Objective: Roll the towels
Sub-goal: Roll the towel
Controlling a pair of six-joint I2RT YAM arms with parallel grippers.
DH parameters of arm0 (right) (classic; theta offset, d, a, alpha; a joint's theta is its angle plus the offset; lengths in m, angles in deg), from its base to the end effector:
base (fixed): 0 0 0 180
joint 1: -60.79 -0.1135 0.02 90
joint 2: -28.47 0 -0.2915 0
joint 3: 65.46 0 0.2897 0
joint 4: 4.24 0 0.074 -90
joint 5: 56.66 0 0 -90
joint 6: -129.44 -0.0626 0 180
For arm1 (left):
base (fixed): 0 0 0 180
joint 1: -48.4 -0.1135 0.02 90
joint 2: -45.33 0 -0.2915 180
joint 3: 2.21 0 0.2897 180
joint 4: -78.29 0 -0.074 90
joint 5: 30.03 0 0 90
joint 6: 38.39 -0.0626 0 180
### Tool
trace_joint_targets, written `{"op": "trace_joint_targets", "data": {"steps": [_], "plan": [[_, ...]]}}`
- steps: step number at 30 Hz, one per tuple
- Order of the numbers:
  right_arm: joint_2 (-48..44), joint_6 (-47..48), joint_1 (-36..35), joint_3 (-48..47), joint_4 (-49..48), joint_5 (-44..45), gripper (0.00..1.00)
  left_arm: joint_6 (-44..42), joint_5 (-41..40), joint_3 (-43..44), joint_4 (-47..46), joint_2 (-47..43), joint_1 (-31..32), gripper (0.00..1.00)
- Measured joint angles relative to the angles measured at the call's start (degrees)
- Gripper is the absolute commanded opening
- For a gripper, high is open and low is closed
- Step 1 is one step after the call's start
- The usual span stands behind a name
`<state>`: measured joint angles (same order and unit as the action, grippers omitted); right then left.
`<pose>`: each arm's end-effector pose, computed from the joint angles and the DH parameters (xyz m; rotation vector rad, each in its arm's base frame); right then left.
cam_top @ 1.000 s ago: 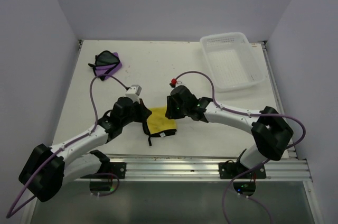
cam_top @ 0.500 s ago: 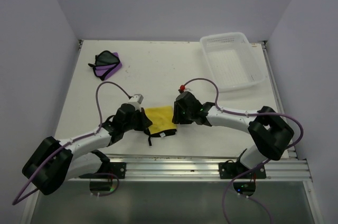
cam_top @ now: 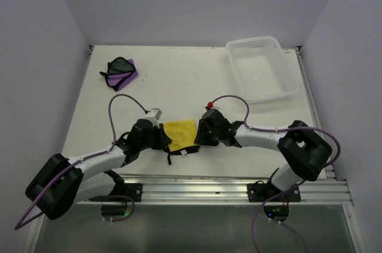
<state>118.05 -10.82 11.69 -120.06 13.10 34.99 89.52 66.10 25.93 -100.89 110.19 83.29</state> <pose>0.2231 0.2548 0.1308 0.0394 2.6180 0.6567 0.1901 -0.1407 0.1212 0.0001 2.3473 -0.7872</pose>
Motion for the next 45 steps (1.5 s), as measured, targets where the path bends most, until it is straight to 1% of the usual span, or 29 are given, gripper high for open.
{"op": "trace_joint_targets", "data": {"steps": [8, 22, 27, 28, 33, 37, 38, 40, 41, 44, 45], "plan": [[-0.02, -3.15, -0.02, 1.77, -4.22, -1.75, 0.44, 0.31, -0.44, -0.09, -0.04, 0.0, 0.07, 0.0], [-1.27, -5.11, -0.37, 4.26, -6.78, -2.93, 0.45, 0.5, -1.53, -0.09, -0.04, 0.0, 0.39, 0.0], [-2.34, -5.27, -0.39, 5.42, -6.88, -2.93, 0.41, 0.5, -1.95, -0.09, -0.02, 0.0, 0.39, 0.0], [-2.34, -5.27, -0.39, 5.49, -6.91, -2.93, 0.38, 0.5, -1.99, -0.09, -0.02, 0.0, 0.39, 0.0], [-2.12, -5.29, -0.39, 5.62, -7.17, -3.41, 0.37, 0.52, -2.12, -0.09, -0.02, 0.0, 0.44, 0.0], [-1.38, -5.73, -0.87, 5.62, -8.31, -4.28, 0.3, 0.5, -2.38, -0.09, -0.02, -0.07, 0.46, 0.0], [-1.25, -5.81, -1.11, 5.62, -8.41, -4.26, 0.24, 0.5, -2.47, -0.09, 0.0, -0.07, 0.46, 0.0], [-0.92, -6.03, -1.46, 5.62, -8.52, -4.31, 0.16, 0.5, -2.58, -0.09, 0.0, -0.07, 0.48, 0.0], [-0.76, -6.08, -1.6, 5.62, -8.5, -4.33, 0.1, 0.5, -2.67, -0.09, 0.0, -0.07, 0.48, 0.0], [-0.7, -6.23, -1.66, 5.62, -8.41, -4.26, 0.0, 0.5, -2.95, -0.09, 0.0, -0.07, 0.48, 0.0], [-0.7, -6.16, -1.73, 5.64, -8.37, -4.24, 0.0, 0.5, -3.02, -0.09, 0.02, -0.09, 0.5, 0.0]]}}
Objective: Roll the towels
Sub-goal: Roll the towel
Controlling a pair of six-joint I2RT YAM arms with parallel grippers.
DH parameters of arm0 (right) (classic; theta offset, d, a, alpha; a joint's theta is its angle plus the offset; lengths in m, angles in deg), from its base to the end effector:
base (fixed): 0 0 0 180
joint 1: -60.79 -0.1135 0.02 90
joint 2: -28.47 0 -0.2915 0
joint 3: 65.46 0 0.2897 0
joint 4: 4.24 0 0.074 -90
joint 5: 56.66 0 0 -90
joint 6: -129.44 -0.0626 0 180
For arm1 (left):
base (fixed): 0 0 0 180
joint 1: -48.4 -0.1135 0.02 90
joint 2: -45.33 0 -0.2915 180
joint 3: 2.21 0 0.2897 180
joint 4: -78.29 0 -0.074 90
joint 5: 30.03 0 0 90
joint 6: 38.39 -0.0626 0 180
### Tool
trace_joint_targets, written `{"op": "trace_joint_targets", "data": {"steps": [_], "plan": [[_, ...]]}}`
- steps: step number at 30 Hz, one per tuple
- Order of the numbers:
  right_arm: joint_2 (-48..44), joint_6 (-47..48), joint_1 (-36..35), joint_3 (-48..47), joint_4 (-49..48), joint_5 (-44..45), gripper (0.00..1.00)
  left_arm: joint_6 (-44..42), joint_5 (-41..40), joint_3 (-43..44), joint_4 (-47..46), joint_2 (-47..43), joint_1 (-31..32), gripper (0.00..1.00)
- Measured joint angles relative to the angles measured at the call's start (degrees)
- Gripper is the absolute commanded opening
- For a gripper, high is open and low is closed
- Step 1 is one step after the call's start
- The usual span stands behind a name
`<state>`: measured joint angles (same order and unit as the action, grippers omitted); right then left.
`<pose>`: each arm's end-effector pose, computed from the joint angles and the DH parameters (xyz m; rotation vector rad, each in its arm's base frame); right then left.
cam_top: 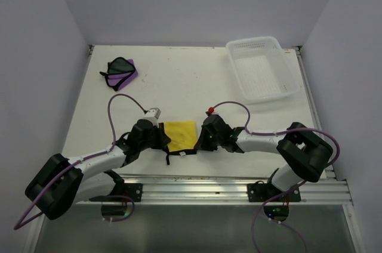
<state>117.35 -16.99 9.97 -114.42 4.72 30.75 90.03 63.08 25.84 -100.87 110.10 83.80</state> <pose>0.2039 0.2547 0.1162 0.1064 2.6270 0.8292 0.1905 -0.1396 0.1208 -0.0303 2.3358 -0.7416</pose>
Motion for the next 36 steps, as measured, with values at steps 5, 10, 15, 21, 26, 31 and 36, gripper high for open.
{"op": "trace_joint_targets", "data": {"steps": [5, 10, 15, 21, 26, 31, 36], "plan": [[-0.04, 1.46, -0.17, -0.7, 2.01, 0.48, 0.0, 0.0, 0.0, 0.0, 0.2, -0.61, -0.02, 0.0], [-0.35, 7.48, -0.28, -4.9, 10.1, 3.37, 0.0, 0.02, 0.04, 0.2, 1.53, -2.29, -0.02, 0.0], [-1.9, 15.19, -0.55, -8.9, 16.63, 6.69, 0.0, 0.04, 0.2, 1.62, 3.23, -2.54, 0.0, 0.0], [-3.34, 21.7, -3.96, -9.05, 18.58, 11.78, 0.0, 0.66, 1.49, 2.93, 2.93, -1.38, 0.0, 0.0], [-3.13, 24.92, -8.24, -9.07, 20.11, 17.59, 0.0, 1.44, 2.43, 2.97, 2.8, 0.83, 0.0, 0.0], [-2.64, 27.15, -10.34, -10.12, 22.8, 23.26, 0.0, 1.51, 2.75, 3.06, 2.54, 1.14, 0.0, 0.0], [-2.1, 30.21, -10.95, -12.61, 25.33, 27.82, 0.0, 1.62, 3.17, 3.1, 2.03, 1.14, 0.0, 0.0]]}}
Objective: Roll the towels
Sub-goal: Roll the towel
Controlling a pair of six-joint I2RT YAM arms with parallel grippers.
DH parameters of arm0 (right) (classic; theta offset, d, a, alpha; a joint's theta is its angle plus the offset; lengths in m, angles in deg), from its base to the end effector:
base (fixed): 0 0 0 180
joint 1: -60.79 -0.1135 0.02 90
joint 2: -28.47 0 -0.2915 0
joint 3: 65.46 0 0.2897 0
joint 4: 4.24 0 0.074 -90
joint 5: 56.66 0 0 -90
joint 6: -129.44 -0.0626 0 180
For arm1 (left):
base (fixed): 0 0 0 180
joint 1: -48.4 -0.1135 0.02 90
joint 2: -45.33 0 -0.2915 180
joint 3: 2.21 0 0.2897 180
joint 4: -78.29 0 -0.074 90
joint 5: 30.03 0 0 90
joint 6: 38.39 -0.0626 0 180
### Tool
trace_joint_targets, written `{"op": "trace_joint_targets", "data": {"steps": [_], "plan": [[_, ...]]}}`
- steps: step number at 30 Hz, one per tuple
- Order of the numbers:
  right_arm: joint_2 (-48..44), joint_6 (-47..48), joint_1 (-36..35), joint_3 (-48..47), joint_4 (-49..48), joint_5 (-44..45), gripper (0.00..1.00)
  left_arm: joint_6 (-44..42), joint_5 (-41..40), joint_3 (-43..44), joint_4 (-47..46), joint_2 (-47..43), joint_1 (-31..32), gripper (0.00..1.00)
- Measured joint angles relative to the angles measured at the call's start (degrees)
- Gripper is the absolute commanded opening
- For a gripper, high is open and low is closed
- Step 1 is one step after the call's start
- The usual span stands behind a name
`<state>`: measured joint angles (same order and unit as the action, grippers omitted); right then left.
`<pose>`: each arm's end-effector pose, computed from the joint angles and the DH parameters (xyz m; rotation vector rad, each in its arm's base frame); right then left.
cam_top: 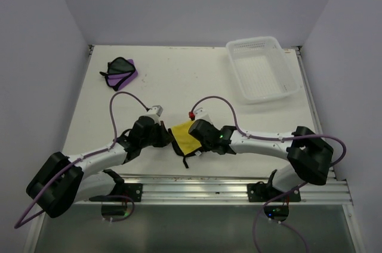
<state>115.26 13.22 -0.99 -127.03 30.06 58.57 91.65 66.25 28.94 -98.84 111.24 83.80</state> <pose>0.1805 0.2799 0.1685 -0.6087 2.3898 0.0696 0.1973 -0.1486 0.1313 -0.0319 2.3575 -0.8113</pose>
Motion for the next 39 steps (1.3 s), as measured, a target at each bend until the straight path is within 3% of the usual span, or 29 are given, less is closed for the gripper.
{"op": "trace_joint_targets", "data": {"steps": [19, 28, 39], "plan": [[1.31, 11.52, -4.61, -1.9, 4.61, 14.1, 0.0, 1.27, 0.09, 0.63, -0.33, -0.13, -0.02, 0.0], [8.33, 10.03, -7.43, -6.05, 7.63, 17.25, 0.0, 1.79, 0.81, 0.94, -0.9, -0.2, 0.0, 0.0], [8.85, 2.86, -7.98, -8.74, 10.32, 14.93, 0.0, 4.5, 2.84, 0.72, -4.72, 0.39, 0.0, 0.0]]}}
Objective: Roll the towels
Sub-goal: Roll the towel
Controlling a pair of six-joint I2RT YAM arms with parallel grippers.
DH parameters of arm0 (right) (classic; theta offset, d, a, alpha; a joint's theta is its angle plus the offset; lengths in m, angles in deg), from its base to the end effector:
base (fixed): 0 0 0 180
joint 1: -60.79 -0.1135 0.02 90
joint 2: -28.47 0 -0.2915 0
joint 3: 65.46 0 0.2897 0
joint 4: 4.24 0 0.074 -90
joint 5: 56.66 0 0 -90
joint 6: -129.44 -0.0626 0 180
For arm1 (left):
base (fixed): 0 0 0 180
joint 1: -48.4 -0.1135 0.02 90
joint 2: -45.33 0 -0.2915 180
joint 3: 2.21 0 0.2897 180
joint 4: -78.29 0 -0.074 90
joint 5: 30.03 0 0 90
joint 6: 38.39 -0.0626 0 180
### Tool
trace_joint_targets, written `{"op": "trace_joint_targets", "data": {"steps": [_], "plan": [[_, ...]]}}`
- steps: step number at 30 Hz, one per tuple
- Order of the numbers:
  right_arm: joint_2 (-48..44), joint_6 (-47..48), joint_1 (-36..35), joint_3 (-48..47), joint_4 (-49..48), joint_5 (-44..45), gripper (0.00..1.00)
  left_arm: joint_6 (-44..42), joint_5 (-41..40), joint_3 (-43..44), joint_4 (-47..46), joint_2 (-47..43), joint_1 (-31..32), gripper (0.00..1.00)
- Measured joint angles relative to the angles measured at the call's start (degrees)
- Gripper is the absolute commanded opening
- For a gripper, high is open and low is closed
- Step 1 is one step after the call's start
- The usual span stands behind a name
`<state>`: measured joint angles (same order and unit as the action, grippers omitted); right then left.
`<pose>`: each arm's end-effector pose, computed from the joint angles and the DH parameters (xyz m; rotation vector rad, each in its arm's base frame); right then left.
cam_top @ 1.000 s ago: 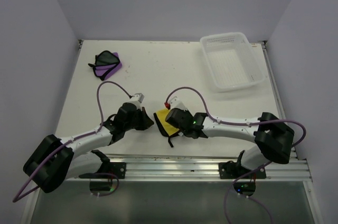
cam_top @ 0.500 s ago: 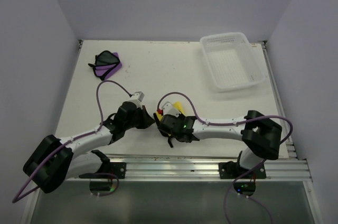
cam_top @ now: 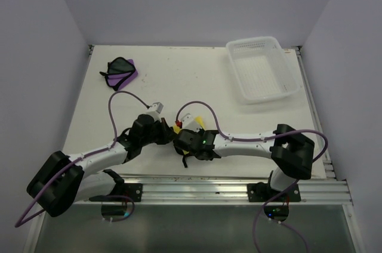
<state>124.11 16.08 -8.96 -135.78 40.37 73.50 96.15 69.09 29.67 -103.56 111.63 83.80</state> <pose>0.1598 0.3166 0.1652 -0.7980 2.2543 -0.2933 0.2031 -0.1565 0.1436 -0.0829 2.2960 -0.9480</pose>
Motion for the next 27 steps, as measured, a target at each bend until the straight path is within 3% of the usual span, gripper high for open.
{"op": "trace_joint_targets", "data": {"steps": [15, 27], "plan": [[2.32, -11.8, 0.0, -6.01, 3.96, -6.91, 0.0, 1.66, 0.92, -0.92, -2.01, 0.94, 1.25, 0.0], [4.22, -16.15, 0.02, -6.51, 3.89, -8.72, 0.0, 5.88, 1.11, -1.07, -9.64, 7.87, 7.98, 0.0]]}}
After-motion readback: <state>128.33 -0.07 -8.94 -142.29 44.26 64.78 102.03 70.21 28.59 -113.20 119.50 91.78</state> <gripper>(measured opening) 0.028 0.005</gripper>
